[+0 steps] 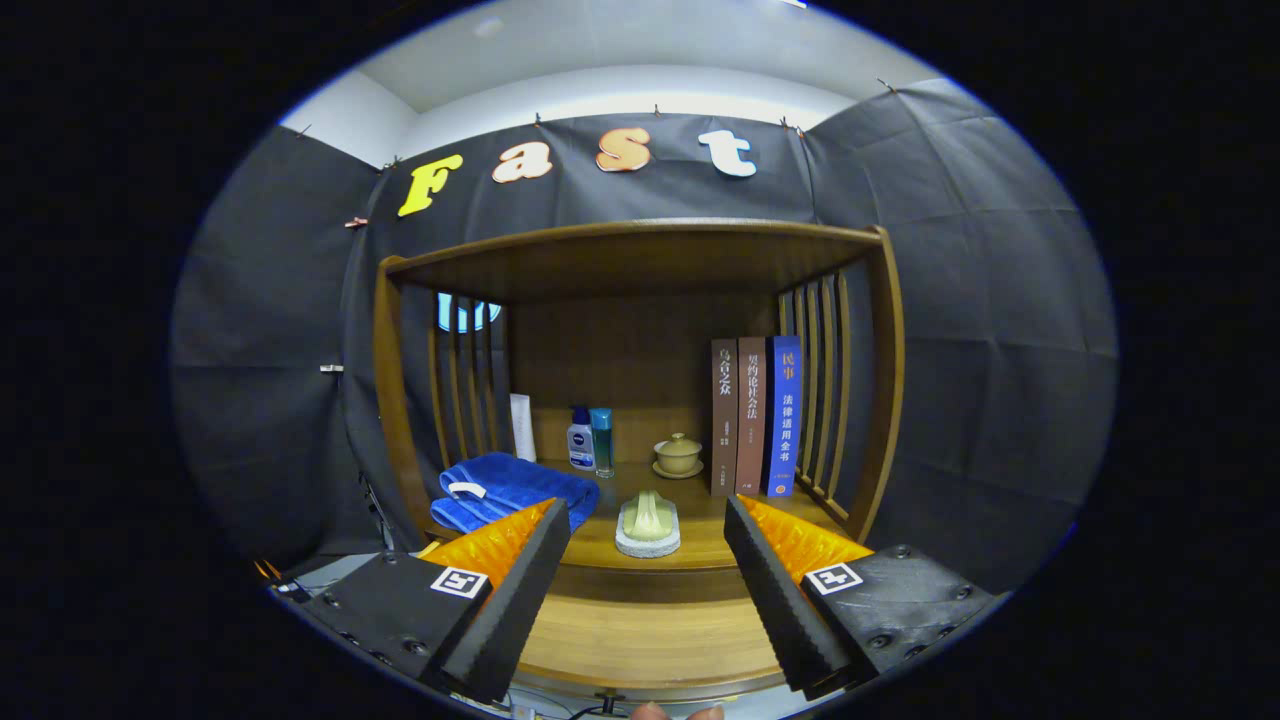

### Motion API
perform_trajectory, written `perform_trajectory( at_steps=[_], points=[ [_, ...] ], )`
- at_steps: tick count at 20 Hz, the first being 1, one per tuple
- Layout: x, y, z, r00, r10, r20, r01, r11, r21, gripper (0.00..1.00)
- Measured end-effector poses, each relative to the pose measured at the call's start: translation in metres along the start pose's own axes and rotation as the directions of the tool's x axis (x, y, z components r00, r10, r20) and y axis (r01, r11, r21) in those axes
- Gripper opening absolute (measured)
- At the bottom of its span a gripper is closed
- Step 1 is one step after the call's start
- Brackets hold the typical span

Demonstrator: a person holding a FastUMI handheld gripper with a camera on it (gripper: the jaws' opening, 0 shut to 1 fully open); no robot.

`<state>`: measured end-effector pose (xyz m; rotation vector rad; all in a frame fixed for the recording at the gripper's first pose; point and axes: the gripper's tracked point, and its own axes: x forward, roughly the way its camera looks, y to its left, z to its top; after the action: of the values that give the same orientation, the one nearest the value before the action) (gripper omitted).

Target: Pull open the drawer, take out the items inside it, and place them on the countertop above the cabinet.

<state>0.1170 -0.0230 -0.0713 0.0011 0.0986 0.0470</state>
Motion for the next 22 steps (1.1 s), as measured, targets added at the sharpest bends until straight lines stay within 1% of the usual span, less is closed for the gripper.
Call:
perform_trajectory(
  at_steps=[2, 4, 8, 12, 16, 20, 22],
  points=[
    [-0.019, 0.007, -0.011, 0.999, -0.008, 0.035, 0.008, 1.0, -0.009, 0.99],
    [-0.034, 0.016, -0.028, 0.998, 0.002, 0.061, 0.0, 1.0, -0.026, 0.99],
    [-0.059, 0.032, -0.078, 0.999, 0.009, 0.052, -0.007, 0.999, -0.048, 1.0],
    [-0.074, 0.035, -0.137, 0.999, -0.026, 0.018, 0.027, 0.999, -0.043, 0.99],
    [-0.081, 0.034, -0.192, 0.997, -0.05, -0.052, 0.051, 0.999, 0.015, 0.99],
    [-0.068, 0.028, -0.23, 0.992, -0.064, -0.109, 0.066, 0.998, 0.01, 0.99],
    [-0.057, 0.026, -0.24, 0.989, -0.069, -0.132, 0.072, 0.997, 0.022, 0.99]
  ],
)
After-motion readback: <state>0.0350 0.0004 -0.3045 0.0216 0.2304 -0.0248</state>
